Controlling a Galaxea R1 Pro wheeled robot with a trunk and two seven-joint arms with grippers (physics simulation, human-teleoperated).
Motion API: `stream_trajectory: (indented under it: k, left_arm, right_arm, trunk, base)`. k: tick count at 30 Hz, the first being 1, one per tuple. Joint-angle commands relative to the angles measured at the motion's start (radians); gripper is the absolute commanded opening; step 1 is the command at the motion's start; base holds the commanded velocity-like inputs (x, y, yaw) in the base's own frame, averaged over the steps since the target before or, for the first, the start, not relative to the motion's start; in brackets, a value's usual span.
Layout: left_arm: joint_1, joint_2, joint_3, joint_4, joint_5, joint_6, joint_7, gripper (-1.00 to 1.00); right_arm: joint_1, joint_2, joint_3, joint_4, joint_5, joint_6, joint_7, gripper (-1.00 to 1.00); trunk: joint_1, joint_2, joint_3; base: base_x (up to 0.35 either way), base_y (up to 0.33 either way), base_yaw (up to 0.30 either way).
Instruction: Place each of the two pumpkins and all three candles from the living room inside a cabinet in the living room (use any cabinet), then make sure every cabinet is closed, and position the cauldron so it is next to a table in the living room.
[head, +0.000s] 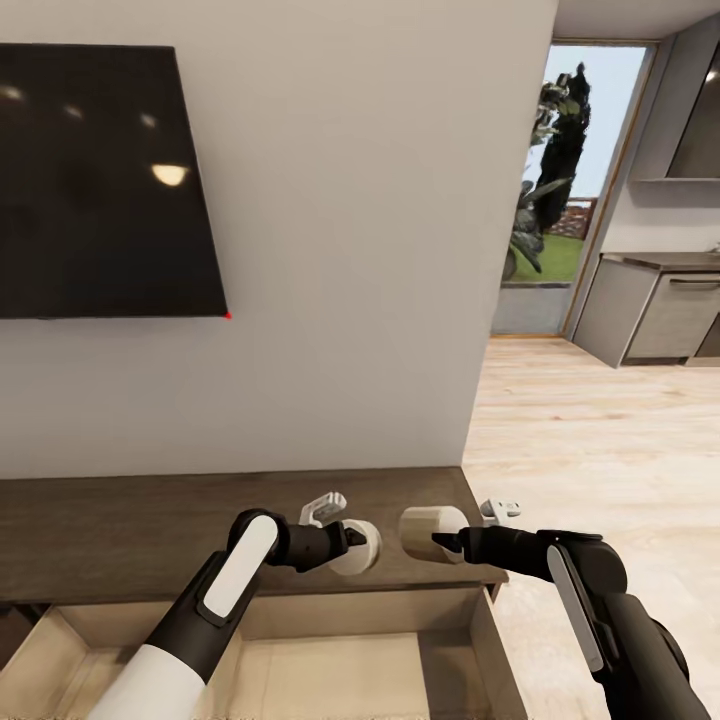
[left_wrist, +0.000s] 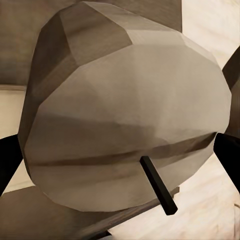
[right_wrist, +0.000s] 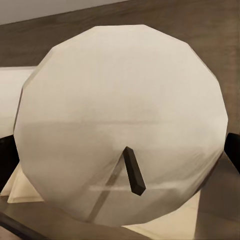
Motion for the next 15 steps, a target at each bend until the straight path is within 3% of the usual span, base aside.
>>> stream_trajectory:
  k: [1,9,15]
  left_arm:
    - [-0.001,0.000,0.000,-0.001,0.011,0.001,0.010,-1.00]
    - [-0.001,0.000,0.000,0.000,0.011,0.001,0.011,-1.00]
    - [-0.001,-0.001,0.000,0.002,0.011,0.000,0.013,-1.00]
  right_arm:
    - [-0.001,0.000,-0.001,0.000,-0.009,0.007,-0.003,-1.00]
    - [-0.001,0.000,-0.001,-0.002,-0.009,0.010,-0.002,-1.00]
    - [-0.001,0.000,-0.001,0.000,-0.009,0.011,-0.002,-1.00]
  trunk:
    - [0.000,-0.001,-0.001]
    - [0.000,-0.001,-0.001]
    - [0.000,-0.001,-0.001]
  base:
    - [-0.027,0.000,0.000]
    - [-0.157,0.000,0.000]
    - [-0.059,0.000,0.000]
